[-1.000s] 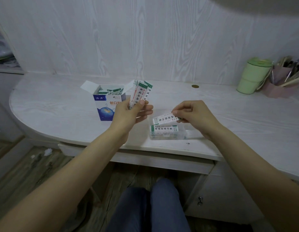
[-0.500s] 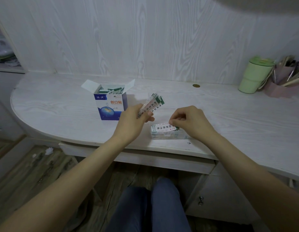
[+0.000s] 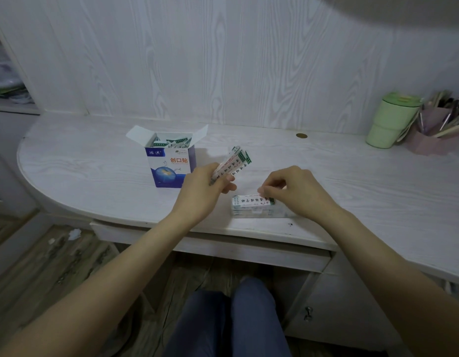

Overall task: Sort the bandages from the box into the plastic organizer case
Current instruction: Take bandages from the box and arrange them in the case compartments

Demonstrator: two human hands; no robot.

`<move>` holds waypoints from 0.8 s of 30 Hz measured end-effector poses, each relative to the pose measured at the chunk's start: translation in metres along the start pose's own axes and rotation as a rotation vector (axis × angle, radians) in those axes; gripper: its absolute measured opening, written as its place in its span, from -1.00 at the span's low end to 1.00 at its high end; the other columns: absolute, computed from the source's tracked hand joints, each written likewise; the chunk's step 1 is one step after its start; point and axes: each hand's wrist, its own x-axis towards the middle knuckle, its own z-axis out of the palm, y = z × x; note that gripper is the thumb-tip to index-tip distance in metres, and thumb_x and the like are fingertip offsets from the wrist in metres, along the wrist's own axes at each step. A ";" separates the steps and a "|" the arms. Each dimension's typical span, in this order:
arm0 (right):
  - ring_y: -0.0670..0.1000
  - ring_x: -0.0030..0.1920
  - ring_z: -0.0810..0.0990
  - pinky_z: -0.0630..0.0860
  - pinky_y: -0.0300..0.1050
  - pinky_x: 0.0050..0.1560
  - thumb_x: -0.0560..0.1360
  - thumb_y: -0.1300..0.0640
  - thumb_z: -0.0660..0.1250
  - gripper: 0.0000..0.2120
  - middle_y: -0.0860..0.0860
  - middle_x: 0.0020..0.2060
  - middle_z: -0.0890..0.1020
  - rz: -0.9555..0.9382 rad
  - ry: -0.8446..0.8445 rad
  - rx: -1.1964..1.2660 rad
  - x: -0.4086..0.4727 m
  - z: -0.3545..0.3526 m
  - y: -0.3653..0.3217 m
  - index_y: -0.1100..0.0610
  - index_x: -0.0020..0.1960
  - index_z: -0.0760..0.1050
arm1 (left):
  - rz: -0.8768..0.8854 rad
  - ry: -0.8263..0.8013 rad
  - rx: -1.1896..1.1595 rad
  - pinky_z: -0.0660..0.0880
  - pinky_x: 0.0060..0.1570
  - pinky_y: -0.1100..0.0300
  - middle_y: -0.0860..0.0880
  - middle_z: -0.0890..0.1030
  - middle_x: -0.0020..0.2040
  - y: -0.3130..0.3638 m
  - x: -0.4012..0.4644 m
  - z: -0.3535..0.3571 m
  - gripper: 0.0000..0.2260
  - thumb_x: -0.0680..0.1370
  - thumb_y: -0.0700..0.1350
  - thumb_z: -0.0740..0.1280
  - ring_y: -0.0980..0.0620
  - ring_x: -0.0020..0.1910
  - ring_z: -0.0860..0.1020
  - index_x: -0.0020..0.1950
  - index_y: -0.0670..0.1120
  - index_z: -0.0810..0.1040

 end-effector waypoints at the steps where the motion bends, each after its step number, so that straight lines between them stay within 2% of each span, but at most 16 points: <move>1: -0.14 -0.16 0.56 0.40 -0.42 -0.24 0.50 0.02 0.37 -0.84 -0.05 -0.21 0.66 0.006 0.014 0.014 0.000 -0.004 -0.003 0.09 -0.13 0.64 | 0.003 -0.011 -0.022 0.45 -0.20 0.44 0.13 0.63 -0.22 0.001 0.000 -0.001 -0.93 0.60 -0.09 0.25 0.28 -0.25 0.60 0.01 -0.01 0.51; 3: -0.10 -0.12 0.56 0.41 -0.36 -0.18 0.51 -0.04 0.35 -0.79 -0.04 -0.17 0.65 0.016 0.046 0.021 0.001 -0.011 -0.009 0.09 -0.07 0.64 | -0.005 -0.059 -0.095 0.52 -0.14 0.30 0.11 0.66 -0.22 0.003 0.000 -0.001 -0.93 0.60 -0.11 0.25 0.20 -0.26 0.63 -0.03 0.01 0.52; 5: -0.14 -0.15 0.52 0.38 -0.38 -0.21 0.50 -0.07 0.35 -0.78 -0.06 -0.14 0.64 0.022 0.021 -0.010 0.003 -0.017 -0.013 0.07 -0.04 0.63 | -0.014 -0.100 -0.153 0.54 -0.12 0.23 0.05 0.68 -0.21 0.006 0.000 0.000 -0.92 0.60 -0.13 0.26 0.14 -0.25 0.65 -0.04 0.02 0.52; 7: -0.19 -0.17 0.51 0.36 -0.38 -0.23 0.48 -0.07 0.37 -0.78 -0.07 -0.14 0.63 0.018 0.004 -0.009 0.004 -0.020 -0.016 0.05 -0.01 0.62 | -0.026 -0.122 -0.205 0.55 -0.16 0.26 0.02 0.68 -0.21 0.010 0.000 0.000 -0.92 0.60 -0.14 0.25 0.12 -0.28 0.64 -0.01 -0.03 0.54; 10: -0.14 -0.12 0.58 0.45 -0.29 -0.16 0.43 -0.07 0.42 -0.75 -0.10 -0.12 0.64 0.006 0.061 0.241 0.004 -0.022 -0.021 -0.01 0.06 0.58 | -0.047 -0.201 -0.300 0.51 -0.29 0.34 -0.03 0.68 -0.24 0.017 -0.001 -0.001 -0.89 0.59 -0.17 0.27 0.15 -0.37 0.59 0.05 -0.14 0.56; 13: -0.09 -0.24 0.59 0.44 -0.31 -0.30 0.42 0.09 0.46 -0.88 0.00 -0.18 0.67 -0.005 0.111 0.418 0.003 -0.018 -0.025 0.05 -0.07 0.57 | 0.002 -0.348 -0.259 0.40 -0.35 0.43 -0.01 0.66 -0.29 0.024 -0.004 -0.001 -0.89 0.57 -0.15 0.29 0.26 -0.43 0.48 0.05 -0.13 0.56; 16: -0.07 -0.31 0.60 0.47 -0.30 -0.33 0.39 0.23 0.49 -0.88 0.06 -0.24 0.68 0.014 0.169 0.542 0.001 -0.015 -0.023 0.15 -0.09 0.60 | 0.003 -0.372 -0.251 0.36 -0.35 0.44 0.01 0.63 -0.30 0.027 -0.006 0.002 -0.76 0.62 -0.03 0.17 0.27 -0.42 0.44 0.12 -0.12 0.55; 19: -0.02 -0.27 0.67 0.55 -0.27 -0.21 0.37 0.31 0.48 -0.82 0.04 -0.28 0.71 0.051 0.164 0.680 -0.001 -0.015 -0.021 0.18 -0.04 0.59 | -0.069 -0.336 -0.383 0.54 -0.21 0.32 -0.10 0.66 -0.17 0.027 -0.007 0.001 -0.71 0.65 -0.10 0.09 0.14 -0.26 0.59 0.19 -0.21 0.52; 21: 0.02 -0.21 0.70 0.57 -0.25 -0.15 0.38 0.32 0.48 -0.81 0.05 -0.24 0.72 0.068 0.146 0.714 -0.002 -0.015 -0.019 0.19 -0.03 0.59 | -0.114 -0.314 -0.446 0.59 -0.06 0.23 -0.15 0.67 -0.09 0.026 -0.006 0.000 -0.75 0.65 -0.16 0.12 0.04 -0.13 0.66 0.19 -0.21 0.52; 24: 0.01 -0.20 0.70 0.56 -0.26 -0.16 0.40 0.32 0.46 -0.84 0.05 -0.21 0.72 0.079 0.135 0.726 -0.001 -0.013 -0.019 0.18 -0.04 0.58 | -0.170 -0.274 -0.545 0.61 -0.02 0.14 -0.18 0.68 -0.04 0.025 -0.005 0.000 -0.79 0.61 -0.19 0.20 -0.08 -0.07 0.67 0.16 -0.22 0.55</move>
